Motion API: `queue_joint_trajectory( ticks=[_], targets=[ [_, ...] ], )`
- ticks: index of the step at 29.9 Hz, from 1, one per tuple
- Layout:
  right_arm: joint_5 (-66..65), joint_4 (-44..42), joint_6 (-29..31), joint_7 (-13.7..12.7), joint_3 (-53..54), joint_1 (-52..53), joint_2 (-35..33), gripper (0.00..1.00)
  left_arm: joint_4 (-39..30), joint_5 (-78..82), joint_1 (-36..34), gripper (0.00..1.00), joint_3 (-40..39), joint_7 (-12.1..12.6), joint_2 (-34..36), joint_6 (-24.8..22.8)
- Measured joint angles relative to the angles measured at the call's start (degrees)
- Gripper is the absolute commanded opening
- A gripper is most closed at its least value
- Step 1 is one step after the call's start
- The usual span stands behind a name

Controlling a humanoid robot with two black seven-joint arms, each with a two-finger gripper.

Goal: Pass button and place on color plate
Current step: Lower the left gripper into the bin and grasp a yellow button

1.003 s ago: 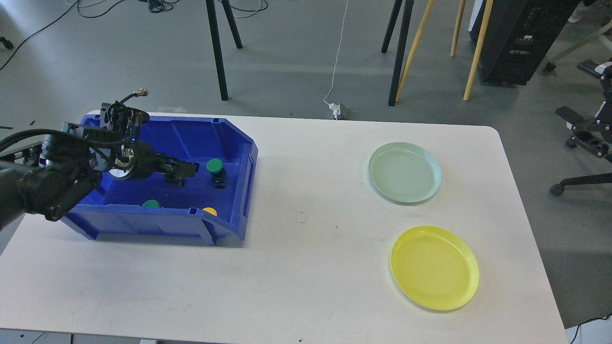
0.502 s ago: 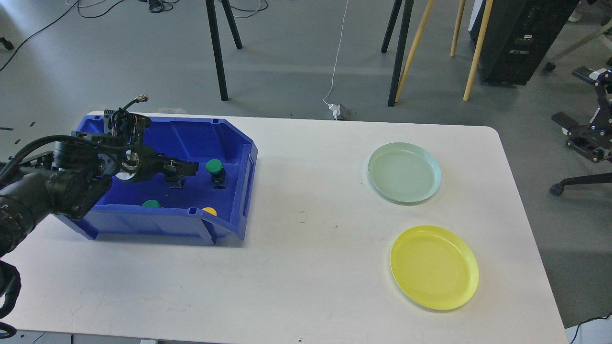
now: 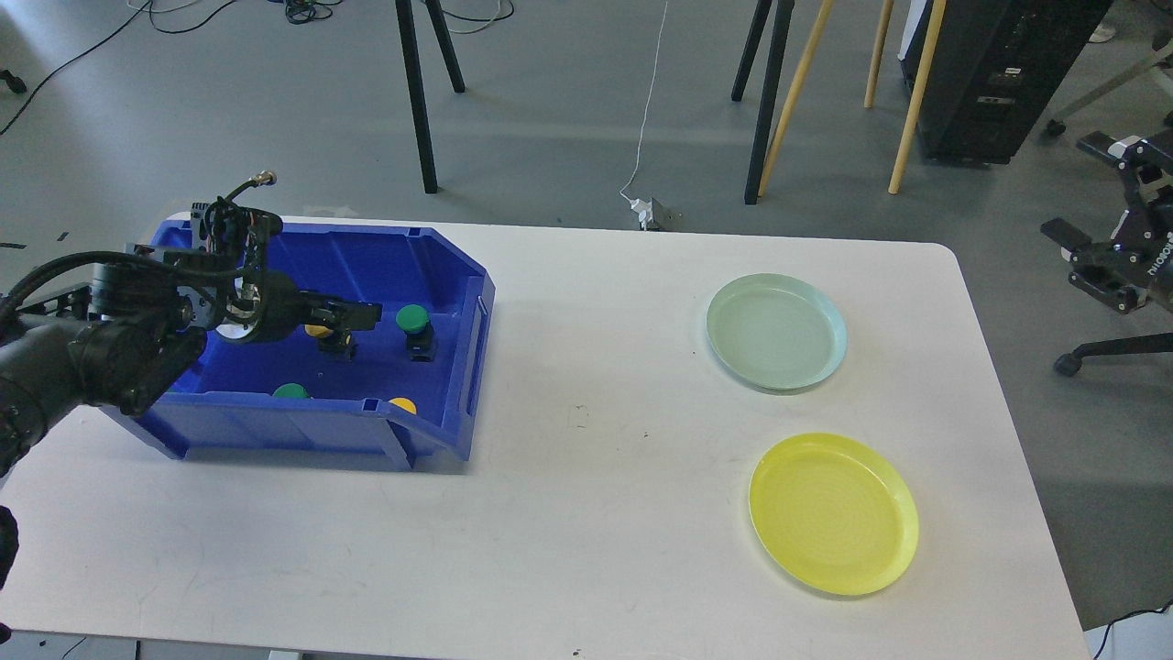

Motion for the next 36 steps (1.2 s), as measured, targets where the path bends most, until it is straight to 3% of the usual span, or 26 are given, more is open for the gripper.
queue_joint_trajectory(
  ticks=[6,18,36],
  targets=[
    [0.0,-0.3,-0.1,-0.1,0.0,0.0,0.1,0.98,-2.1,-0.3,-0.1,0.99,0.1,0.4,1.7,-0.7],
    [-1.7,-0.4,-0.9,-0.1,0.1,0.0,1.2,0.98,4.4,-0.4,0.6,0.99,0.3,0.4,-0.3,0.3],
    [-3.0,-0.4,-1.8,-0.2,0.1,0.1,2.1,0.98,5.8,-0.1,0.7,0.96,0.4,0.6,-2.6,0.7]
  ],
)
